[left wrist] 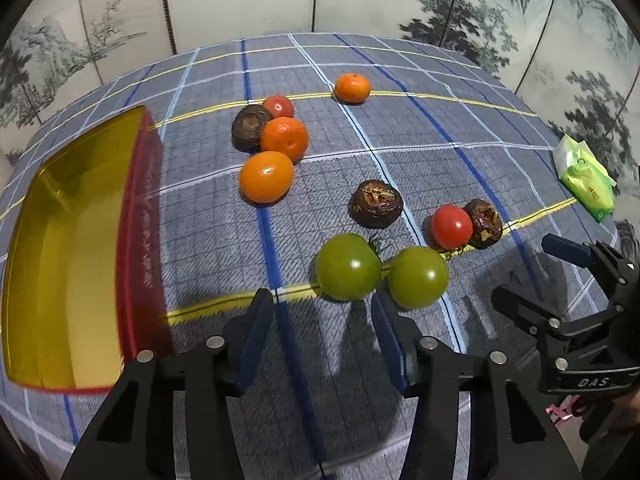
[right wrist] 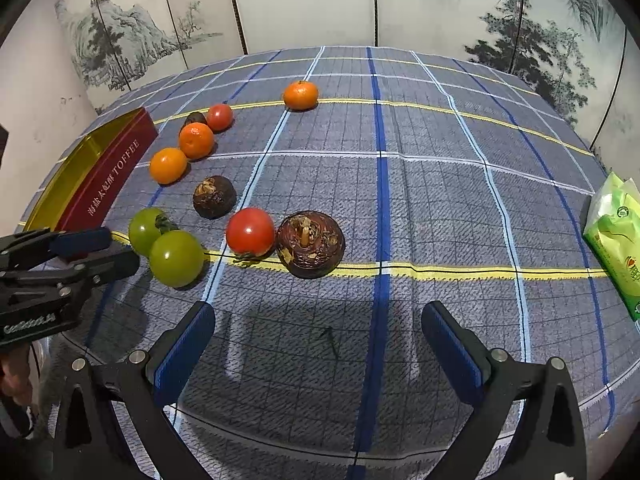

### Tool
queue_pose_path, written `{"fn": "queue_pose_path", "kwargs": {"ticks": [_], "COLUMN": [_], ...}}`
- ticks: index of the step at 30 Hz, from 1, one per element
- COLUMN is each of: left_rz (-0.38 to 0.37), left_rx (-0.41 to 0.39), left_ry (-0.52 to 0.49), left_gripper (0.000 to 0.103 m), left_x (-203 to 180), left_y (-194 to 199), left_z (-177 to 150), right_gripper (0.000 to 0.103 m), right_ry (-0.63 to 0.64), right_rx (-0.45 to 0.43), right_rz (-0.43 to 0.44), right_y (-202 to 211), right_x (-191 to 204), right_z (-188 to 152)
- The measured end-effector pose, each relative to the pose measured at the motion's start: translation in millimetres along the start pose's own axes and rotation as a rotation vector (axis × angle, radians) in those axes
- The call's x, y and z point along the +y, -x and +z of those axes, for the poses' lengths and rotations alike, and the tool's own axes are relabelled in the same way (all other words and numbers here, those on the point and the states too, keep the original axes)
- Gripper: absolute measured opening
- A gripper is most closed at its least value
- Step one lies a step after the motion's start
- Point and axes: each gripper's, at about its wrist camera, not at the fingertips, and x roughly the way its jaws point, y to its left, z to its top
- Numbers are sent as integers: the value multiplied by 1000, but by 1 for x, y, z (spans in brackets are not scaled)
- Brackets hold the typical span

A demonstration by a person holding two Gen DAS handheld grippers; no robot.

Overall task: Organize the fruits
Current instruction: 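Reach the left gripper to the larger green tomato and close on it, then carry the green tomato over the tin with left while right grasps smaller green tomato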

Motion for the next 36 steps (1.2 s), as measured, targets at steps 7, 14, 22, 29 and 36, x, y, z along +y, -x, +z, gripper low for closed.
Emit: {"fn": "queue_pose_path", "kwargs": {"ticks": [7,14,22,29,36], "left_rz": [-39,-62,-76,-81,-75], "left_rx": [12,16,26,24,-10], "left_ry": [-37,-73,-53,-17,39], "left_gripper": [50,38,37,37,37], "left_x": [-5,-10,-7,1,20], "left_y": [-12,-18,-17,0,28], "left_z": [6,13,13,7,6], "right_gripper": [102,102,102,102,102], "right_ry": [-12,-15,-12,-1,26], "right_rx": [8,18,33,44,55], "right_rz": [5,8,8,-8,-40], "right_y": [-3,-7,-11,-13,-16], "right_x": [-5,-7,-5,-2,3], "right_z": [0,-1,-2,-2,-3]}}
